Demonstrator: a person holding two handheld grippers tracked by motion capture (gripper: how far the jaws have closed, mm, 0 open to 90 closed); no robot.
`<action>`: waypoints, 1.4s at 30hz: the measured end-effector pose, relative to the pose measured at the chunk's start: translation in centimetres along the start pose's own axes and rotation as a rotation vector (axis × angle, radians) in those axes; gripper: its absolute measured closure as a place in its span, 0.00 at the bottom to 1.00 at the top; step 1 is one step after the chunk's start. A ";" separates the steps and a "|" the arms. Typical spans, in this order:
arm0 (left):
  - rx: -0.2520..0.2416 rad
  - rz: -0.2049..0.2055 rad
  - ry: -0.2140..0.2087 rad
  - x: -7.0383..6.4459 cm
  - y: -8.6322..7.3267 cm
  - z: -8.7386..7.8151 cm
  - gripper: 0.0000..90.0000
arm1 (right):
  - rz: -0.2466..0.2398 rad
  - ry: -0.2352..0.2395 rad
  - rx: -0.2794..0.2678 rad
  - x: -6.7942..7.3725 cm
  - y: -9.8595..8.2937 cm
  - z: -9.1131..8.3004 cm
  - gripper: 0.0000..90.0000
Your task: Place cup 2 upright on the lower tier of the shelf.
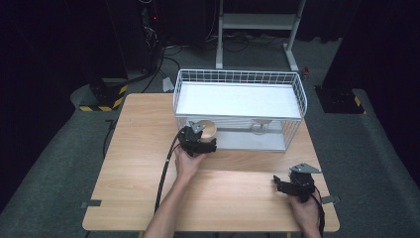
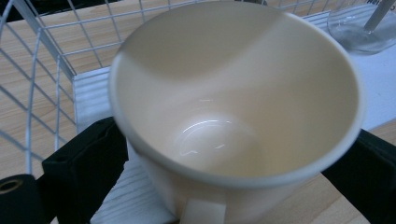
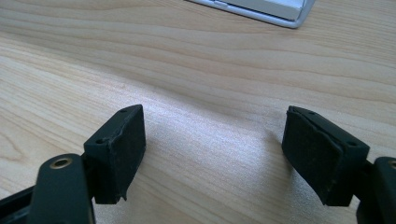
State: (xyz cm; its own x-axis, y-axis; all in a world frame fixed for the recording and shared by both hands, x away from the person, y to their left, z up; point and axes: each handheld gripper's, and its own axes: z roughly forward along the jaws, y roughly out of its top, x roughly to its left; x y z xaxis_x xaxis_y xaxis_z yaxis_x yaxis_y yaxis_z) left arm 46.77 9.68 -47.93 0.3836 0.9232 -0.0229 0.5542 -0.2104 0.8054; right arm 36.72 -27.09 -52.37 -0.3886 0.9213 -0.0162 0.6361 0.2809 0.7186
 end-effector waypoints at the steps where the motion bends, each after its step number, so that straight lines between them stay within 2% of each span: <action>1: 0.001 0.003 -0.002 0.0 -0.1 -0.1 0.05 | 0.000 0.000 0.000 0.0 0.0 0.0 0.24; 9: -0.008 0.017 -0.004 -0.1 -0.8 -0.9 0.13 | 0.000 0.000 0.000 0.0 0.0 0.0 0.24; 15: 0.009 0.022 -0.004 0.0 -1.4 -1.0 0.17 | 0.000 0.000 0.000 0.0 0.0 0.0 0.24; 21: 0.009 0.015 -0.006 -0.1 -1.9 -1.3 0.23 | 0.000 0.000 0.000 0.0 0.0 0.0 0.24; 26: 0.021 0.031 0.011 -0.3 -2.0 -1.3 0.24 | 0.000 0.000 0.000 0.0 0.0 0.0 0.24; 30: 0.017 0.018 0.016 -0.4 -1.9 -1.2 0.24 | 0.003 0.000 0.001 0.0 0.0 0.0 0.24; 35: 0.024 0.028 0.028 -0.5 -1.9 -1.0 0.29 | 0.001 0.000 0.000 0.0 0.0 0.0 0.24; 42: 0.026 0.011 0.033 -0.4 -2.0 -0.5 0.36 | 0.001 0.000 0.001 0.0 0.0 0.0 0.24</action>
State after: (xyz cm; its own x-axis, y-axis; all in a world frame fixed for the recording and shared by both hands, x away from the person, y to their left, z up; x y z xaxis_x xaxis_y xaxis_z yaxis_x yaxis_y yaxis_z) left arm 45.21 9.90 -49.24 0.3660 0.9306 0.0059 0.5688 -0.2288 0.7900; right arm 36.71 -27.08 -52.37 -0.3882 0.9214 -0.0156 0.6368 0.2805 0.7182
